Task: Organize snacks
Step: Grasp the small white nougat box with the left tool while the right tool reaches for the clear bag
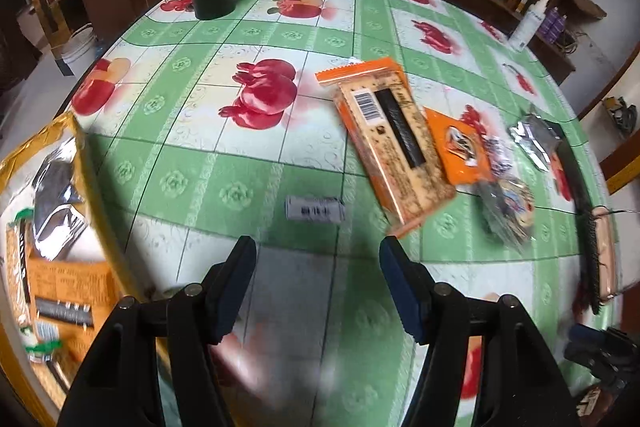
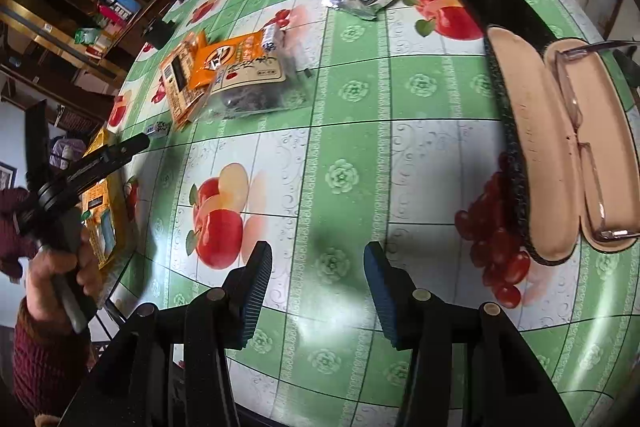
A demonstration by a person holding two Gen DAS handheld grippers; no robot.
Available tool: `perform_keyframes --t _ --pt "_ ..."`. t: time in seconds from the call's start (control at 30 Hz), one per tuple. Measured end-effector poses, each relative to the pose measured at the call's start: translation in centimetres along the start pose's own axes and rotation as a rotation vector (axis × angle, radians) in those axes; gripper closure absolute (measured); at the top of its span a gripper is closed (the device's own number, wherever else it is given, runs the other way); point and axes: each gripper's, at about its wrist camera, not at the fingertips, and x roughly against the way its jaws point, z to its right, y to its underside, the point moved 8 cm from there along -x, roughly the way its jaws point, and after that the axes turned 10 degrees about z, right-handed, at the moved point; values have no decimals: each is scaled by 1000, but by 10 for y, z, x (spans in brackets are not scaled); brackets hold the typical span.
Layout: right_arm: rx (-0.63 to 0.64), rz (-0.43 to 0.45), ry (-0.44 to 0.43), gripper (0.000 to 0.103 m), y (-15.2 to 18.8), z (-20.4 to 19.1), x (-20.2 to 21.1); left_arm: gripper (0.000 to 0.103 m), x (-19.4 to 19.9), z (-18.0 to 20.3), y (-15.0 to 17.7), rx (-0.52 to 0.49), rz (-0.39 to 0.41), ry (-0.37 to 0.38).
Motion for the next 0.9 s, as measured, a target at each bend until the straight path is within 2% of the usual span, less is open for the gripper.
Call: perform_keyframes --t 0.2,0.23,0.27,0.37,0.5,0.67,0.83,0.9 --pt "-3 4 19 52 4 8 6 42 -23 -5 -10 10 0 -18" --pt "-4 3 23 52 5 10 6 53 -27 -5 -10 17 -8 -12" --pt "-6 2 26 52 6 11 7 59 -27 -6 -10 14 0 -22" --pt "-8 3 34 52 7 15 9 70 -25 -4 -7 7 6 -20" --pt "-8 -2 33 52 5 15 6 70 -16 3 5 25 3 12" --pt "26 -2 15 52 -10 4 0 70 5 23 37 8 -10 58" --pt "62 32 -30 52 -51 -19 -8 70 25 48 71 -54 -25 93" --pt "79 61 -52 52 -74 -30 -13 70 32 52 81 -75 -24 84"
